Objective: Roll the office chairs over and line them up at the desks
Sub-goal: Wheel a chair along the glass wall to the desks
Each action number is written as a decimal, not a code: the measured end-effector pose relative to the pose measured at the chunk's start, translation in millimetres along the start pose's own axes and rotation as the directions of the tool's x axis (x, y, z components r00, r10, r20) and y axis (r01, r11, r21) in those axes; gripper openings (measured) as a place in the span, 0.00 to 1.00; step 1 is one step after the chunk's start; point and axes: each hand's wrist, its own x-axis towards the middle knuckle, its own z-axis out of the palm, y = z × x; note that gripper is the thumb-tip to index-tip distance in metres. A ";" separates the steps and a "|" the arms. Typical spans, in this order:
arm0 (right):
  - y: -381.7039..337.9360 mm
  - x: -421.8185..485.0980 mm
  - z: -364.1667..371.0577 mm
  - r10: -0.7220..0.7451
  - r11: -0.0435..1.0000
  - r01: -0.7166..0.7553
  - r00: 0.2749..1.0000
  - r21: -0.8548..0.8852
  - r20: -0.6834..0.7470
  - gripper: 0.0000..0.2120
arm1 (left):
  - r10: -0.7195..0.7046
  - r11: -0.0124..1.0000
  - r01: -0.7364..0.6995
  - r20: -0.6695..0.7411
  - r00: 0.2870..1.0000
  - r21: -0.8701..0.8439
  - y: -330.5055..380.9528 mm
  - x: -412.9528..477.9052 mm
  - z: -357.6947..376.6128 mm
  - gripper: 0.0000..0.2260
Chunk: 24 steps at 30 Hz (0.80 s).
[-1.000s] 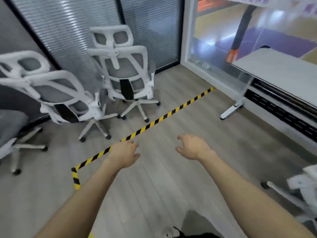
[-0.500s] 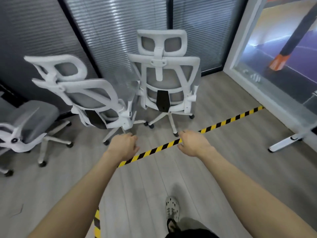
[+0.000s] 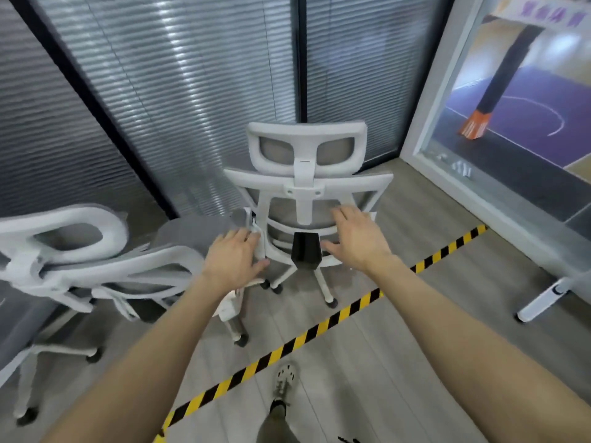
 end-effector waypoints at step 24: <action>64.7 123.3 34.2 0.201 0.977 -0.191 0.974 0.096 -0.104 0.61 | 0.349 0.935 -0.351 -0.331 0.877 0.056 4.7 224.4 21.6 0.44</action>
